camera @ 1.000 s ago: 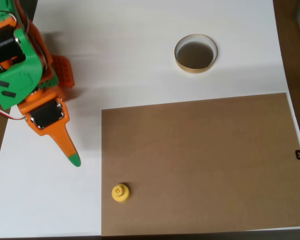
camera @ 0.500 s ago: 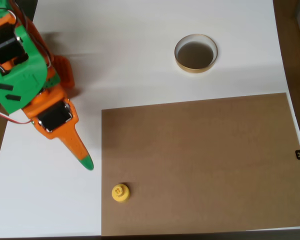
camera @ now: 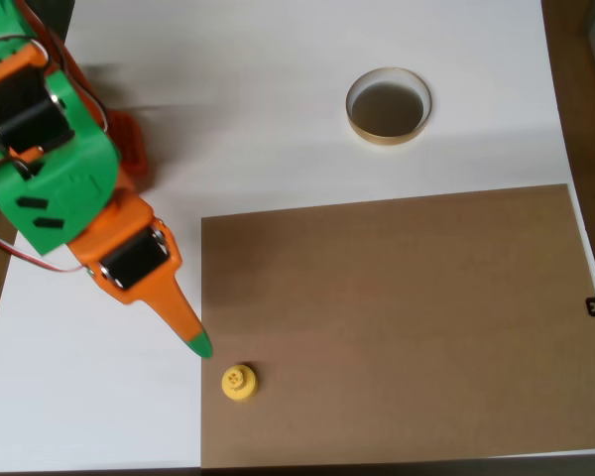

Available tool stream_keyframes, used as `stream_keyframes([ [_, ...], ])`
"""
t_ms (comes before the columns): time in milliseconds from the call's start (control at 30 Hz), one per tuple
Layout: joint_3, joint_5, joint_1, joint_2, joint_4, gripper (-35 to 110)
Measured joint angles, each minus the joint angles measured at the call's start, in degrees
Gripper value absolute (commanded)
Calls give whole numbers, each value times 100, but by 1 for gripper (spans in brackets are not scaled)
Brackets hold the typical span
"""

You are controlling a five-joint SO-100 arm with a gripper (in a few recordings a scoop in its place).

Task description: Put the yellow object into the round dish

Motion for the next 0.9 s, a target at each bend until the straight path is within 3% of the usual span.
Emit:
stream_keyframes([
  [900,-2610,237,-132,-3929,562,25],
])
